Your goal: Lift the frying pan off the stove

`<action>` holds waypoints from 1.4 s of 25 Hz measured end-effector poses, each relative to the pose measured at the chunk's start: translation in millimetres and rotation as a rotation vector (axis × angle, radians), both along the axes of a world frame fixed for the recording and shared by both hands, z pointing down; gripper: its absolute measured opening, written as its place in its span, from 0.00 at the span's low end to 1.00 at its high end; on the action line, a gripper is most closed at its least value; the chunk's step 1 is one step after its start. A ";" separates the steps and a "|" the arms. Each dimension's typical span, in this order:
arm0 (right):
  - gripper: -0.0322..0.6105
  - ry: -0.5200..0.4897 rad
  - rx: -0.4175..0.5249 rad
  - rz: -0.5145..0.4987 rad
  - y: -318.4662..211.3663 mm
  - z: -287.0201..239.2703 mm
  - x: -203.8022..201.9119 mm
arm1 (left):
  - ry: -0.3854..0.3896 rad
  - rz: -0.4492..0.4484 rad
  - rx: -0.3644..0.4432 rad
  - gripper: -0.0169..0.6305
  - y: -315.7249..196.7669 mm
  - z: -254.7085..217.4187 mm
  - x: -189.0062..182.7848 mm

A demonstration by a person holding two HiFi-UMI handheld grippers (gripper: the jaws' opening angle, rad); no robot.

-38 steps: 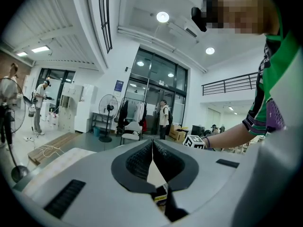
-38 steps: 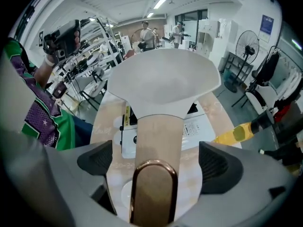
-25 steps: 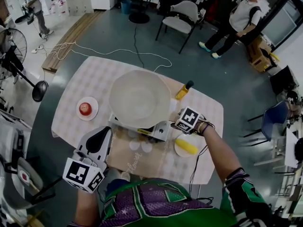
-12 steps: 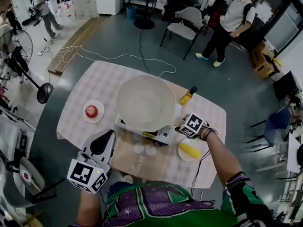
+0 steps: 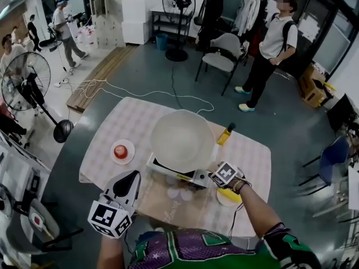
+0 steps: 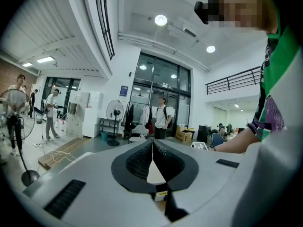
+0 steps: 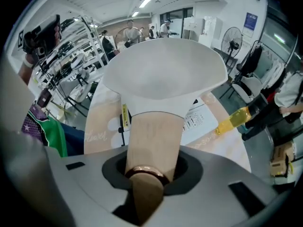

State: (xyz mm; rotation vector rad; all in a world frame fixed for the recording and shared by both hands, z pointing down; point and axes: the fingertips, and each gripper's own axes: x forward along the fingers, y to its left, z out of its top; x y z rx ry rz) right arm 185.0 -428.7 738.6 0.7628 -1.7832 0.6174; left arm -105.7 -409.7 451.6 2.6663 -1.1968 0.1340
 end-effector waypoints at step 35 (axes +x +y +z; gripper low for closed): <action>0.22 -0.297 0.658 0.546 168.9 -193.5 -7.3 | 0.077 0.176 0.073 0.06 86.4 -13.5 31.0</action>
